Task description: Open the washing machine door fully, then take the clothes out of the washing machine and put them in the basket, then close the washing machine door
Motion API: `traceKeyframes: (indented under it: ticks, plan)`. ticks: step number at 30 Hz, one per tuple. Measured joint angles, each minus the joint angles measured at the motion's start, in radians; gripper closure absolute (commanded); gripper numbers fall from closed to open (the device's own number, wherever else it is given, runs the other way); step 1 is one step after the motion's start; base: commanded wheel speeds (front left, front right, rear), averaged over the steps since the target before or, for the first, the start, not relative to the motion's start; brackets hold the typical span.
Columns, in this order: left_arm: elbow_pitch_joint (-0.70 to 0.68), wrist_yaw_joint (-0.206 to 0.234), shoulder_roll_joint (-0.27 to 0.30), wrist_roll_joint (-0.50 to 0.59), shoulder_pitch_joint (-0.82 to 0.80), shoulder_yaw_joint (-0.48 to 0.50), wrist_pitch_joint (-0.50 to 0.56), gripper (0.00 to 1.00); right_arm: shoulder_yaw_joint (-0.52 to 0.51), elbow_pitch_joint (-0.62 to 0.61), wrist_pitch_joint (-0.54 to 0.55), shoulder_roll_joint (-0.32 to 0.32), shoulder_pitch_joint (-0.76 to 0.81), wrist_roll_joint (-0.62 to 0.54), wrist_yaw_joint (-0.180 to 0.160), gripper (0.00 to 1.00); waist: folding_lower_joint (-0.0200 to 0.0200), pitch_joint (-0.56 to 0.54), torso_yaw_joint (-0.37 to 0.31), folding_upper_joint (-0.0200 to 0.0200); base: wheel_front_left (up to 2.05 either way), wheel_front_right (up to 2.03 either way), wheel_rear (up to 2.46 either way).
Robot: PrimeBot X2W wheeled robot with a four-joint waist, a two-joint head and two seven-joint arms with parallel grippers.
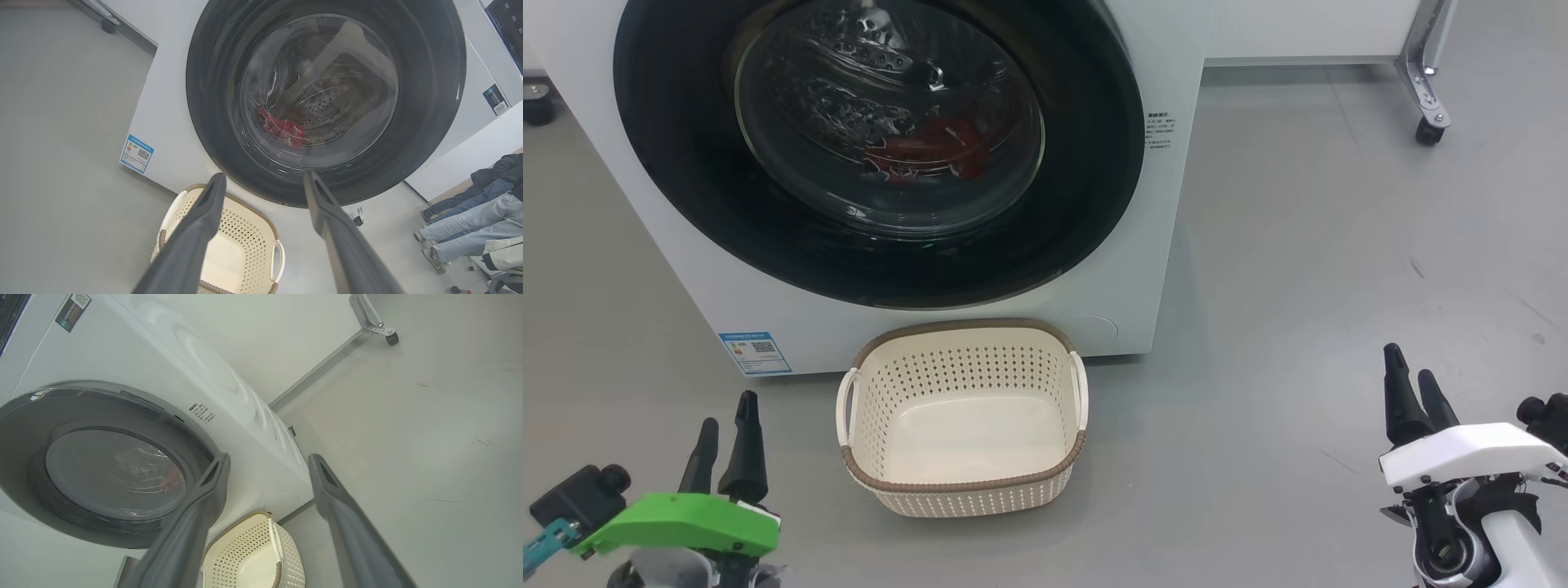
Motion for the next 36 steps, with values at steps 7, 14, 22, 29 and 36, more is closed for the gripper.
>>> traceKeyframes:
  ticks: [7,14,22,29,36]
  plan:
    - [-0.003,0.022,0.001,0.11,-0.001,-0.024,-0.019,0.0,0.035,0.0,-0.021,-0.004,-0.005,-0.087,-0.02,0.0,0.0,-0.002,0.0,0.0,0.0,0.0,0.0]
    - [-0.003,0.036,0.001,0.212,-0.002,-0.038,-0.043,0.0,0.063,0.0,-0.045,-0.004,-0.013,-0.168,-0.034,0.0,0.0,-0.003,0.0,0.0,0.0,0.0,0.0]
    - [-0.002,0.049,0.001,0.318,-0.002,-0.055,-0.068,0.0,0.09,0.002,-0.066,-0.007,-0.021,-0.26,-0.049,0.0,0.0,-0.004,-0.001,0.0,0.0,0.0,0.0]
    - [0.002,0.059,0.001,0.406,-0.003,-0.065,-0.089,0.0,0.116,0.007,-0.088,-0.012,-0.025,-0.342,-0.053,0.0,0.0,-0.004,-0.002,0.0,0.0,0.0,0.0]
    - [0.007,0.071,0.001,0.496,-0.004,-0.075,-0.109,0.0,0.135,0.012,-0.107,-0.018,-0.04,-0.42,-0.069,0.0,0.0,-0.004,-0.003,0.0,0.0,0.0,0.0]
